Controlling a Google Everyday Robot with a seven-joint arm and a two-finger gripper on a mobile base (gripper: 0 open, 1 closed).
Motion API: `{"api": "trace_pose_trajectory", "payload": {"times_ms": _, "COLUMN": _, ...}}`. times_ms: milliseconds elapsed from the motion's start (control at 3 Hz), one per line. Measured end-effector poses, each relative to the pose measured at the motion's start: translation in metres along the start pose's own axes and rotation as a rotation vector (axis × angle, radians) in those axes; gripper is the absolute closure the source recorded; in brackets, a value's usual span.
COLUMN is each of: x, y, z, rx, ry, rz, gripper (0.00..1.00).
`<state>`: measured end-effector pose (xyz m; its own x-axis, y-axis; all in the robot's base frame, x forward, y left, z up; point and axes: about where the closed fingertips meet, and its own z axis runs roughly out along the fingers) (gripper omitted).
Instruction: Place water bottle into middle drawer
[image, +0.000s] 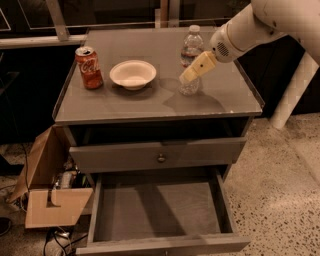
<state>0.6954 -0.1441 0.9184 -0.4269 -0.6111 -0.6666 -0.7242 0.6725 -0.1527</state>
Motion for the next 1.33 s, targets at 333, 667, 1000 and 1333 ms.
{"api": "trace_pose_trajectory", "payload": {"times_ms": 333, "x": -0.006, "y": -0.007, "z": 0.003, "rx": -0.018, "ry": -0.032, "rz": 0.011, "gripper": 0.0}}
{"api": "trace_pose_trajectory", "payload": {"times_ms": 667, "x": -0.006, "y": -0.012, "z": 0.006, "rx": -0.03, "ry": -0.046, "rz": 0.021, "gripper": 0.0}}
{"api": "trace_pose_trajectory", "payload": {"times_ms": 1000, "x": 0.014, "y": -0.002, "z": 0.018, "rx": -0.092, "ry": -0.039, "rz": 0.054, "gripper": 0.0}}
{"api": "trace_pose_trajectory", "payload": {"times_ms": 1333, "x": 0.014, "y": -0.002, "z": 0.018, "rx": -0.095, "ry": -0.039, "rz": 0.055, "gripper": 0.0}}
